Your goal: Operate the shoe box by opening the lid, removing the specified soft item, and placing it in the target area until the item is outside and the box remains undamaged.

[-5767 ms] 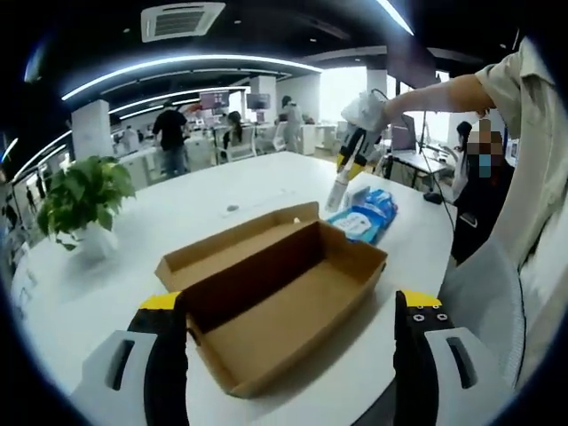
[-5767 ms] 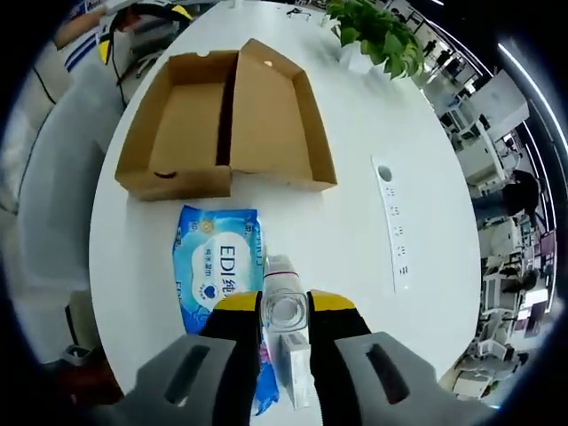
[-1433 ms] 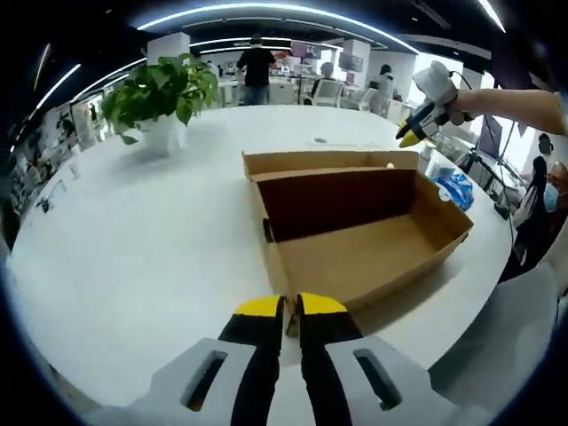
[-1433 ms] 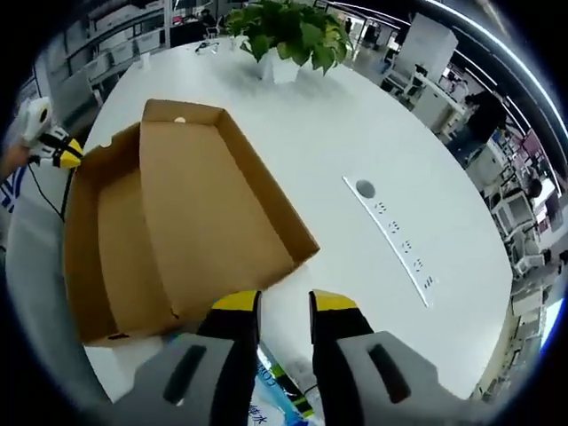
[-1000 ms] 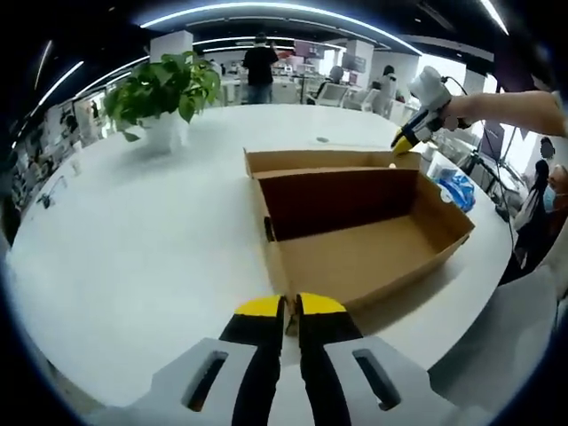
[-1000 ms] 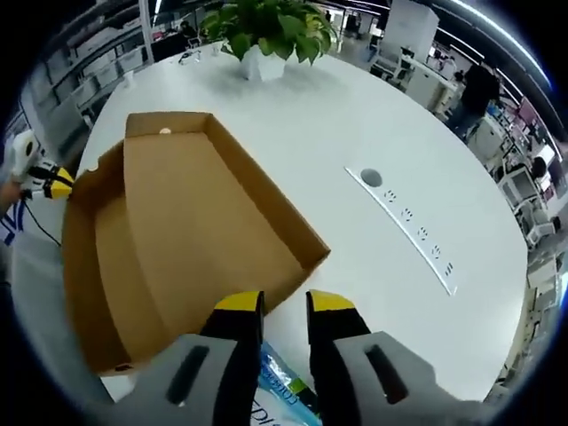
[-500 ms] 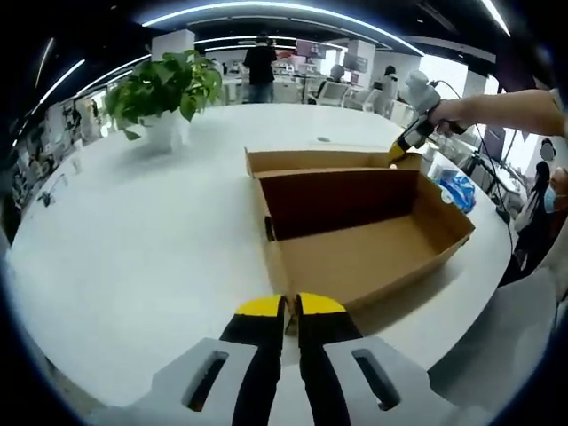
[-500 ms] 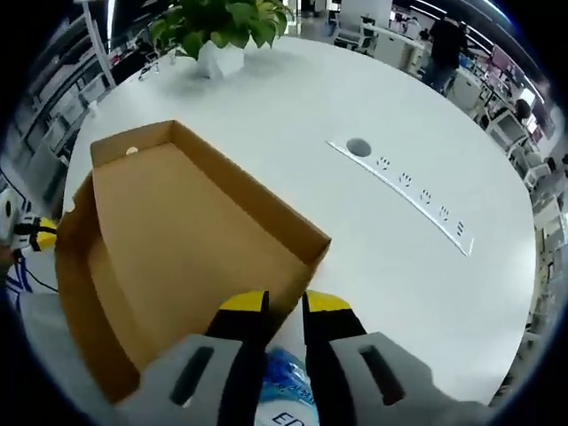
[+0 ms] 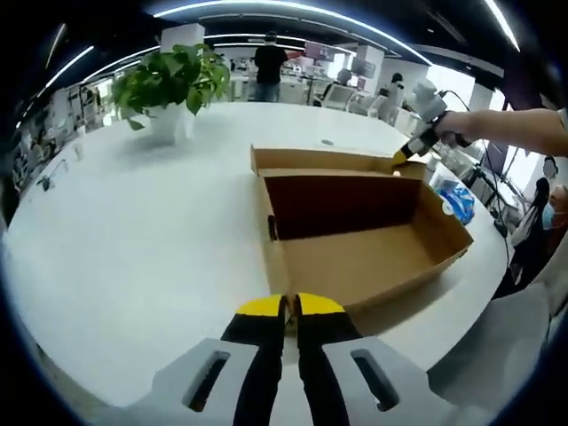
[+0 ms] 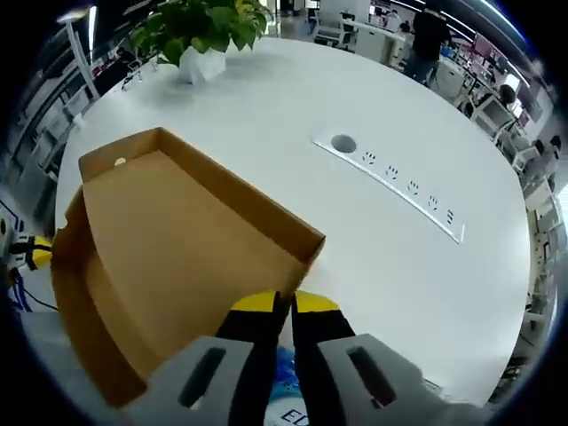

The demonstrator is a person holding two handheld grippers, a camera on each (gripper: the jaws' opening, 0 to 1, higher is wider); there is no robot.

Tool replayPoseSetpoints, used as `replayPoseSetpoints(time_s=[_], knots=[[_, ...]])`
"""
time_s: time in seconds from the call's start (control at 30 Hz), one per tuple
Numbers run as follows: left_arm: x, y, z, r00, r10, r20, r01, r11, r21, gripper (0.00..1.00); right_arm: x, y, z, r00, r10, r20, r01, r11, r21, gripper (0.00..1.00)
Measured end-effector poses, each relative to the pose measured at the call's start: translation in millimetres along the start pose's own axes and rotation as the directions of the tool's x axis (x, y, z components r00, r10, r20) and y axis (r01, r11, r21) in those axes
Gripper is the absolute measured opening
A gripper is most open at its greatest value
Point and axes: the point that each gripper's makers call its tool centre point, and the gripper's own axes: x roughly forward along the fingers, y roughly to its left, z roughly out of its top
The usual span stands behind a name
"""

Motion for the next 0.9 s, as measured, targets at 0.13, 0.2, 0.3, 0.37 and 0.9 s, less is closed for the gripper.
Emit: replayPoseSetpoints(time_s=[0.13, 0.2, 0.3, 0.37, 0.9], knots=[[-1, -2.6, 0.3, 1.0, 0.0, -0.002, 0.0, 1.0, -0.004, 0.01, -5, 0, 3.2, 1.0, -0.015, 0.027, 0.015, 1.0, 0.0, 0.02], [-2, -3.5, 0.3, 1.0, 0.001, -0.002, -0.001, 1.0, -0.002, 0.01, -7, 1, 3.4, 0.999, -0.02, 0.034, 0.02, 1.0, 0.01, 0.02], [-2, -3.8, 0.2, 1.0, 0.0, -0.002, 0.0, 1.0, -0.008, 0.01, -10, 1, 4.6, 0.998, -0.025, 0.05, 0.024, 0.999, 0.023, 0.01], [-2, -4.2, 0.0, 1.0, 0.001, -0.003, -0.001, 1.0, -0.006, 0.01, -13, 1, 5.4, 0.998, -0.027, 0.059, 0.026, 0.999, 0.028, 0.01], [-4, -4.7, -0.5, 1.0, 0.009, -0.006, -0.009, 1.0, -0.018, 0.0, -35, 5, 13.7, 0.99, -0.029, 0.137, 0.024, 0.999, 0.036, 0.01]])
